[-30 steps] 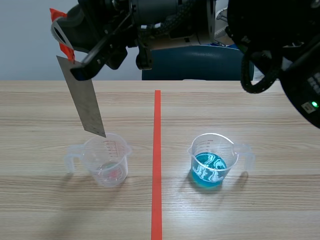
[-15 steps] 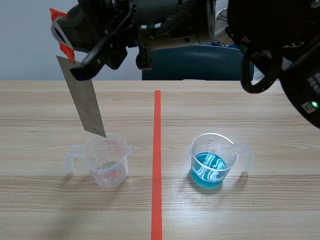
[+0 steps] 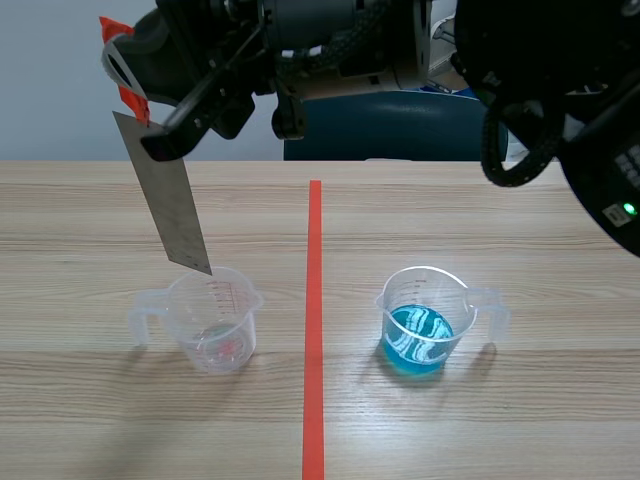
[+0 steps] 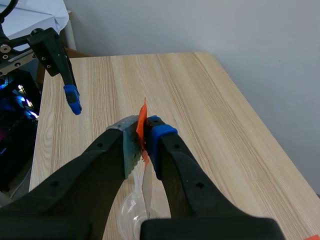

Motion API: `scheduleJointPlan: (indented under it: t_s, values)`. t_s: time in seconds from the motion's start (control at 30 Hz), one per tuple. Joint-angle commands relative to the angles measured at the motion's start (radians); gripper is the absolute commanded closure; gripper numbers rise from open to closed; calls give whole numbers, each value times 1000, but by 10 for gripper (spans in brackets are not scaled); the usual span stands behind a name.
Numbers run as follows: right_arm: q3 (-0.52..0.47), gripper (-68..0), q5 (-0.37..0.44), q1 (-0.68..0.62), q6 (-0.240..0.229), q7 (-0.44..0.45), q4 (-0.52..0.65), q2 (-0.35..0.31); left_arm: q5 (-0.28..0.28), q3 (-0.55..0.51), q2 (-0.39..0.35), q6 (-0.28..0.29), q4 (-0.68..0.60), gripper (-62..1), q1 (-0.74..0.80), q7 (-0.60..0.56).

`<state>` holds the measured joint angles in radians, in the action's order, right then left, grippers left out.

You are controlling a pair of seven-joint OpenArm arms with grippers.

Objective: Do the redox reaction experiment

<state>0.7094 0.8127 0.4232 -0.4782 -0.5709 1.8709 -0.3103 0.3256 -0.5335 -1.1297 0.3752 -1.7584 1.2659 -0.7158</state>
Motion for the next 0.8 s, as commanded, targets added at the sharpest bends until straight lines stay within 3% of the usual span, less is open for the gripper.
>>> scheduleJointPlan:
  t_s: [0.0, 0.33, 0.57, 0.77]
  values:
    - [-4, -6, 10, 25, 3, 15, 6, 0, 7, -6, 15, 2, -21, -623, -3, -18]
    - [-11, -7, 11, 23, 3, 15, 10, -47, 7, -6, 15, 2, -21, -623, -3, -18]
    - [-61, -7, 14, -1, 3, 77, 64, -171, 7, -6, 15, 2, -21, -623, -3, -17]
    - [-109, -7, 73, -50, -1, 108, 111, -289, 7, -6, 16, 2, -21, -623, -3, -17]
